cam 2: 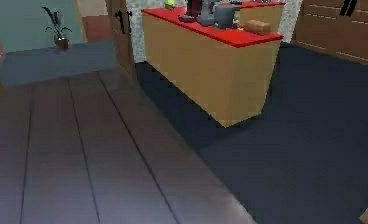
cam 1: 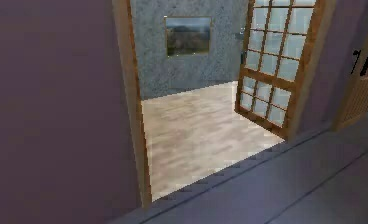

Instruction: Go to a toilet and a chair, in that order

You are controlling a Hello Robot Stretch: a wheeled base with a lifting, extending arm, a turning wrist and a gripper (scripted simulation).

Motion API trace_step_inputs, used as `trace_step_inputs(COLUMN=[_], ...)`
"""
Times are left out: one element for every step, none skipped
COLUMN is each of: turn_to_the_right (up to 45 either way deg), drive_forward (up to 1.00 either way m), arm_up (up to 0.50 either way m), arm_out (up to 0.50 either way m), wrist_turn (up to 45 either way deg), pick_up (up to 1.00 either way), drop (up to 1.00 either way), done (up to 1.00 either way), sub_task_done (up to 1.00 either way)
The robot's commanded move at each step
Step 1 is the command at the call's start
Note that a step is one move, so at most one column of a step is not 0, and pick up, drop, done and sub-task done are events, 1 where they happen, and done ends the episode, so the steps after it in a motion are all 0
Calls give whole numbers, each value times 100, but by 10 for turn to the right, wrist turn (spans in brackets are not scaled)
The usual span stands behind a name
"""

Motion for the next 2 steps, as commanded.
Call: trace_step_inputs(turn_to_the_right=[330, 0], drive_forward=[0, 65], arm_up=[0, 0], arm_out=[0, 0], wrist_turn=[0, 0], pick_up=[0, 0], drop=[0, 0], done=[0, 0], sub_task_done=[0, 0])
